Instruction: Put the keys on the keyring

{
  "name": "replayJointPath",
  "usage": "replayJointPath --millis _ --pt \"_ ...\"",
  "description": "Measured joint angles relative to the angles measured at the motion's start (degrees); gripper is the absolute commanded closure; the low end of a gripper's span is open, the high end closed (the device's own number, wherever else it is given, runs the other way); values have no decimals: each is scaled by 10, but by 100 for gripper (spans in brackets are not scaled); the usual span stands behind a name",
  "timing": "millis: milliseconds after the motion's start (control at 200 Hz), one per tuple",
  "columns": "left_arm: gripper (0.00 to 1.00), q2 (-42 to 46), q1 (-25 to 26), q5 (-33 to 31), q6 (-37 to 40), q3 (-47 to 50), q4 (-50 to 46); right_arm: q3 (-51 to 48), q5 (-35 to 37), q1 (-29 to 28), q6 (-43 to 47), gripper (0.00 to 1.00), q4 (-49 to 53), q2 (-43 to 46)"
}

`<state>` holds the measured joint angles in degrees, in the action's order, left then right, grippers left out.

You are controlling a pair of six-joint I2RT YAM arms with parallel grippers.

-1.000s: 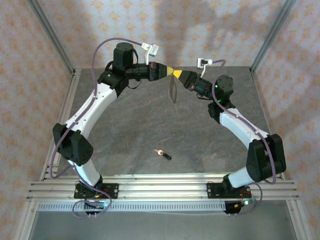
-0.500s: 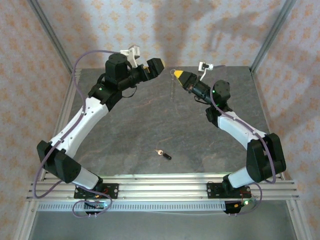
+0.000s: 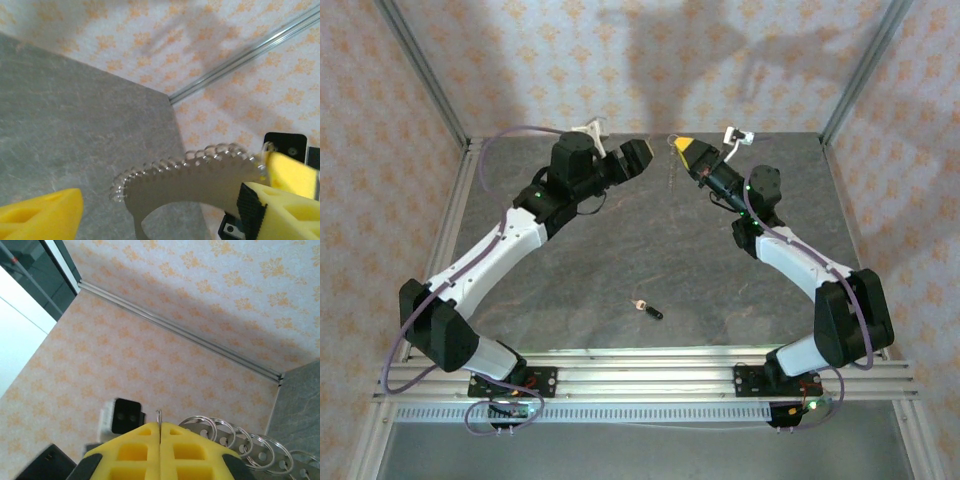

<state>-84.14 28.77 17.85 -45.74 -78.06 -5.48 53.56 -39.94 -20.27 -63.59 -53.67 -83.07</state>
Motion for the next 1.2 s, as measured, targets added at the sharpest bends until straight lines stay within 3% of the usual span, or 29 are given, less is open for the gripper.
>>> replayJointPath --millis 390,721,1196 --pt "53 0 0 50 -57 32 152 -13 11 -7 -34 100 -11 3" --pt "63 -23 6 68 -70 27 177 -13 12 -22 -39 100 -15 3" --pt "68 -41 17 75 -70 -2 187 -10 12 -25 -39 100 -17 -5"
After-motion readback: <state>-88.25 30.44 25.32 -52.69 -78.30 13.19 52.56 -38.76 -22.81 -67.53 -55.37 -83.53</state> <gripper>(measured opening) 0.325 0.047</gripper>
